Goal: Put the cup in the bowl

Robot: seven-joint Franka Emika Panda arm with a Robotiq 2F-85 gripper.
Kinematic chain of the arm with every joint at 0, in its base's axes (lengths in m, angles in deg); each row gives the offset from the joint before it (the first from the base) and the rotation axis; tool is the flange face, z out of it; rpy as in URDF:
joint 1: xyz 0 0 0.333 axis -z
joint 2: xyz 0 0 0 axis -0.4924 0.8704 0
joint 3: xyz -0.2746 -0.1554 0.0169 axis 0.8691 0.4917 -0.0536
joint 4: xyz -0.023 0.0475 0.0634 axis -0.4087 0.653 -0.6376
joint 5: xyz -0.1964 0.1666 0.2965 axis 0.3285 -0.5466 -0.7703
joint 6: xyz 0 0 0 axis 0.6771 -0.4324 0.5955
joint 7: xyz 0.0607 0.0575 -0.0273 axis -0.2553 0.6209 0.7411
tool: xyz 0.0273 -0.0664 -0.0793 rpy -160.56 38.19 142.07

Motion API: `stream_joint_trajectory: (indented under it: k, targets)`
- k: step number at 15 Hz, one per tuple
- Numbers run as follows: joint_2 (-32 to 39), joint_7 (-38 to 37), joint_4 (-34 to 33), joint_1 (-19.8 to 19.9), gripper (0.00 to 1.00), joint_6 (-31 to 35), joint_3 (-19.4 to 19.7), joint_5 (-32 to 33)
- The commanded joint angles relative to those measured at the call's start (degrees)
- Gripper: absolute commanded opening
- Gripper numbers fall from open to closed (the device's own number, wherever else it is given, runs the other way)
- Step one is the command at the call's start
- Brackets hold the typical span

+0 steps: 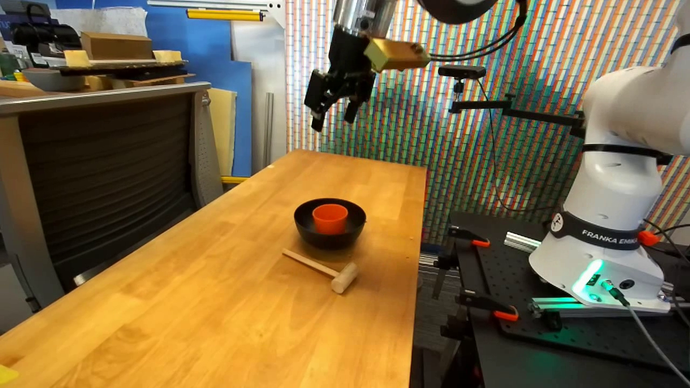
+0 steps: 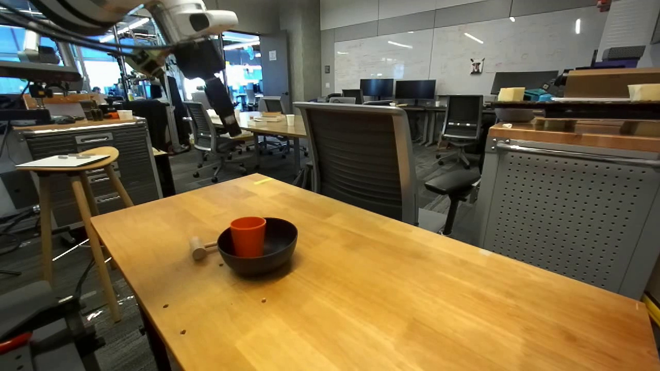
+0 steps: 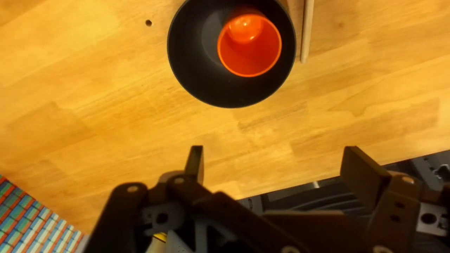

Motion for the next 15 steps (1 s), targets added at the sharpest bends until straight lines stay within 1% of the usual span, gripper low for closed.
stream_joint_trajectory:
  k: [1, 4, 7, 8, 10, 15]
  targets:
    - [-6.76, 13.44, -2.17, -2.19, 1.0, -11.01, -2.56, -9.44]
    - [-9.45, 22.8, -3.92, -3.94, 1.0, -17.92, -3.64, -17.01]
    - [-10.17, 31.18, -5.83, -5.06, 1.0, -26.12, -3.41, -20.99]
    - [-9.5, 26.19, -4.21, -3.07, 1.0, -21.57, -5.22, -19.0]
    - [-9.76, 29.09, -4.94, -3.37, 1.0, -24.29, -5.04, -20.05]
    - [-9.74, 30.08, -5.02, -3.44, 1.0, -24.78, -5.0, -20.14]
